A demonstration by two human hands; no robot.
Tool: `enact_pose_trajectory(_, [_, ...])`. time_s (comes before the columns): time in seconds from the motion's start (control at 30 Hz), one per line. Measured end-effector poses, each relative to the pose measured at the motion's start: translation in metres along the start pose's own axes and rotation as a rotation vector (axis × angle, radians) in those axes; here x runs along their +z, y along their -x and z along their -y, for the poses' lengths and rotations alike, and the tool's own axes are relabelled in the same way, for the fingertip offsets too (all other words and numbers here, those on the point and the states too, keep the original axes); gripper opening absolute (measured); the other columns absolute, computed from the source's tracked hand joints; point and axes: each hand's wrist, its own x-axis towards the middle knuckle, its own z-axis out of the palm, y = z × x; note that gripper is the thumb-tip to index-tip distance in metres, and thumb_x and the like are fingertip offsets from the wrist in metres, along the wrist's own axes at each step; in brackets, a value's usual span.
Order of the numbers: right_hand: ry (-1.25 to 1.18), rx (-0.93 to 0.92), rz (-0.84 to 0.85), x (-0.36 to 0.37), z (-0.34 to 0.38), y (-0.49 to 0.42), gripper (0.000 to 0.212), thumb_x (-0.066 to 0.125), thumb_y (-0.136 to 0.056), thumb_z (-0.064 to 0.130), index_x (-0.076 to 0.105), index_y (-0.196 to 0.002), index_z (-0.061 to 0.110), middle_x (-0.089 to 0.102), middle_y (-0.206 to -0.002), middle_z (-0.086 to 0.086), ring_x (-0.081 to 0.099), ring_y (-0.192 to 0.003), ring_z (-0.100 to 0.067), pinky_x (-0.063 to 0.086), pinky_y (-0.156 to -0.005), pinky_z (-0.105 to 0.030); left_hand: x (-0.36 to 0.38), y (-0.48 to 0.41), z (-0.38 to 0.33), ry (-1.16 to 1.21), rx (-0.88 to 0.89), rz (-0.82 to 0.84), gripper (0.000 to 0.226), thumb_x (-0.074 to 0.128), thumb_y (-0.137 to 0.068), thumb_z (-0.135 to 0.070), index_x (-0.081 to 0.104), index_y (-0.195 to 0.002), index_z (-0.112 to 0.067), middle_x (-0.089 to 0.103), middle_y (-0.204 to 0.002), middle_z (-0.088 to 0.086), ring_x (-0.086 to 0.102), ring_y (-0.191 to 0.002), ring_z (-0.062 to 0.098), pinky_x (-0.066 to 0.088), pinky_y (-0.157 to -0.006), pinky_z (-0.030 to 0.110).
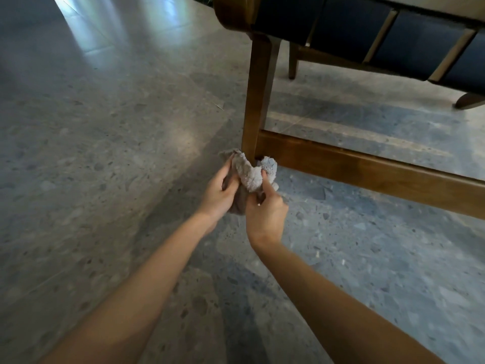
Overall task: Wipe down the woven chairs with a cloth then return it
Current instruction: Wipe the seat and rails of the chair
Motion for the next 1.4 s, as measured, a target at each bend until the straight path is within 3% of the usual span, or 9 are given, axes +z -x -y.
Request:
enact_pose_trajectory(0.13, [-0.155,0.078,0.035,0.007,0.010,-0.011,0.044,0.049,-0.096,0.007,0.049,-0.139,0.017,0.068,-0.113,-0.005,0.062,-0.101,-0.016,0.049,-0.091,-0.025,0.000,-0.011,-0.006,-0.022,0.035,-0.016,0.044,0.043,-0.100,-0.017,0.038,-0.144,-0.022,0.052,-0.126,-0.013,0.050,-0.112,-0.002,0.042,-0.080,0.000])
enact_pose_trajectory(0.33, [-0.207,0.106,0.142,0.020,0.006,-0.029,0.046,0.040,-0.094,0.001,0.047,-0.135,0.019,0.065,-0.114,-0.009,0.060,-0.106,-0.024,0.049,-0.097,-0.042,-0.004,-0.025,0.003,-0.083,-0.001,0.036,0.037,0.039,-0.102,-0.020,0.046,-0.138,-0.019,0.056,-0.129,-0.003,0.052,-0.116,0.005,0.043,-0.086,0.006])
enact_pose_trajectory(0.6, [-0.237,0.152,0.244,0.030,-0.022,-0.028,0.069,0.044,-0.096,0.012,0.014,-0.152,0.040,0.059,-0.120,0.001,0.058,-0.101,-0.014,0.048,-0.096,-0.036,-0.005,-0.024,0.037,-0.076,-0.084,0.051,0.035,0.037,-0.102,-0.021,0.047,-0.136,-0.020,0.058,-0.127,0.003,0.053,-0.115,0.010,0.042,-0.093,0.021])
enact_pose_trajectory(0.77, [-0.216,0.218,0.351,0.033,-0.037,-0.027,0.070,0.046,-0.096,0.019,0.009,-0.150,0.045,0.058,-0.127,-0.006,0.060,-0.105,-0.019,0.051,-0.095,-0.044,0.000,-0.013,0.047,-0.069,-0.080,0.051,0.036,0.037,-0.102,-0.014,0.045,-0.137,-0.019,0.057,-0.121,-0.007,0.053,-0.110,0.002,0.042,-0.084,0.004])
enact_pose_trajectory(0.93, [-0.269,0.125,0.257,0.026,-0.026,-0.027,0.066,0.046,-0.096,0.006,0.022,-0.152,0.031,0.064,-0.118,-0.003,0.063,-0.100,-0.012,0.054,-0.090,-0.032,0.000,-0.011,0.025,-0.010,-0.015,0.021,0.032,0.040,-0.101,-0.013,0.051,-0.130,-0.021,0.060,-0.113,-0.011,0.057,-0.102,-0.004,0.045,-0.081,0.007])
enact_pose_trajectory(1.1, [-0.243,-0.015,0.094,0.019,-0.012,-0.032,0.036,0.052,-0.093,0.005,0.057,-0.128,0.015,0.060,-0.071,0.009,0.057,-0.061,0.003,0.050,-0.062,-0.014,0.006,-0.016,-0.001,0.080,0.053,-0.013,0.028,0.043,-0.100,-0.014,0.054,-0.125,-0.018,0.064,-0.114,-0.008,0.061,-0.098,-0.006,0.048,-0.074,0.010])
enact_pose_trajectory(1.2, [-0.151,-0.009,0.097,0.017,-0.020,-0.028,0.037,0.055,-0.093,0.008,0.058,-0.130,0.013,0.061,-0.071,0.012,0.057,-0.061,0.008,0.046,-0.060,-0.008,0.008,-0.012,0.007,0.038,0.074,-0.080,0.027,0.049,-0.097,-0.010,0.058,-0.122,-0.016,0.066,-0.114,-0.002,0.062,-0.103,0.003,0.049,-0.084,0.016])
enact_pose_trajectory(1.3, [-0.142,0.080,0.215,0.015,-0.029,-0.020,0.042,0.057,-0.094,0.011,0.055,-0.135,0.017,0.069,-0.087,0.003,0.065,-0.080,-0.001,0.056,-0.078,-0.022,0.006,-0.001,0.021,-0.011,0.043,-0.097,0.029,0.053,-0.094,-0.003,0.058,-0.113,-0.026,0.067,-0.101,-0.008,0.063,-0.093,-0.004,0.049,-0.083,0.018])
enact_pose_trajectory(1.4, [-0.034,0.102,0.285,0.005,-0.029,-0.021,0.037,0.061,-0.092,0.016,0.060,-0.129,0.015,0.069,-0.091,0.000,0.064,-0.083,-0.009,0.049,-0.068,-0.009,0.002,0.002,0.028,-0.065,-0.007,-0.082,0.029,0.053,-0.093,-0.002,0.059,-0.111,-0.023,0.065,-0.097,-0.009,0.061,-0.088,-0.003,0.048,-0.081,0.019])
